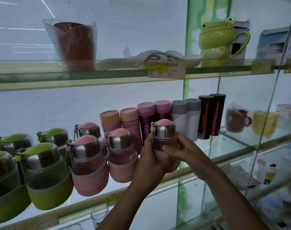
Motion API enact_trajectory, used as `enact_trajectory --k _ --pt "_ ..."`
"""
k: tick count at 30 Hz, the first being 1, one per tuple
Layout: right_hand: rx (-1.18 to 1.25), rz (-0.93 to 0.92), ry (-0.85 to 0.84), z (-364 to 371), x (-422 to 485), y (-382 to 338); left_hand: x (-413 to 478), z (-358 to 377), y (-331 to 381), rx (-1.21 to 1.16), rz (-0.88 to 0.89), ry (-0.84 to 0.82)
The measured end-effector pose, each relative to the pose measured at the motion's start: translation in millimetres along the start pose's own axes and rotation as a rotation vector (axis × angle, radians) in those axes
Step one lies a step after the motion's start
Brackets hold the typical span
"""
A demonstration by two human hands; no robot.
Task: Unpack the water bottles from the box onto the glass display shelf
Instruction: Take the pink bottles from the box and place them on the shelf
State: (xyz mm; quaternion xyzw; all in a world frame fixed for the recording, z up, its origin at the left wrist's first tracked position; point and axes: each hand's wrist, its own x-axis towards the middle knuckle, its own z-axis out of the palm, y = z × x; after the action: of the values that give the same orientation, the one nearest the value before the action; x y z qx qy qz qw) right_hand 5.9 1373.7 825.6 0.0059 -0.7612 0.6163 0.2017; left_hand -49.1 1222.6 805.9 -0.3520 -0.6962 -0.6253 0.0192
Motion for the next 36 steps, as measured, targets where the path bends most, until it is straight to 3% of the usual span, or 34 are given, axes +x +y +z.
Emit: enact_trajectory --k 8,22,29,36 --pt "-0.002 0.015 -0.016 1.8 10.0 15.5 -3.6 -1.9 -7.7 0.166 0.017 0.033" --pt "-0.026 0.052 -0.043 3.6 8.8 19.0 -33.9 -8.8 -14.3 0.461 0.094 -0.057" --pt "-0.091 0.077 0.026 11.5 13.4 19.7 -50.2 -16.4 -18.9 0.482 0.172 -0.02" --pt "-0.125 0.073 -0.022 26.3 19.9 19.9 -56.7 -25.1 -21.2 0.503 0.178 -0.007"
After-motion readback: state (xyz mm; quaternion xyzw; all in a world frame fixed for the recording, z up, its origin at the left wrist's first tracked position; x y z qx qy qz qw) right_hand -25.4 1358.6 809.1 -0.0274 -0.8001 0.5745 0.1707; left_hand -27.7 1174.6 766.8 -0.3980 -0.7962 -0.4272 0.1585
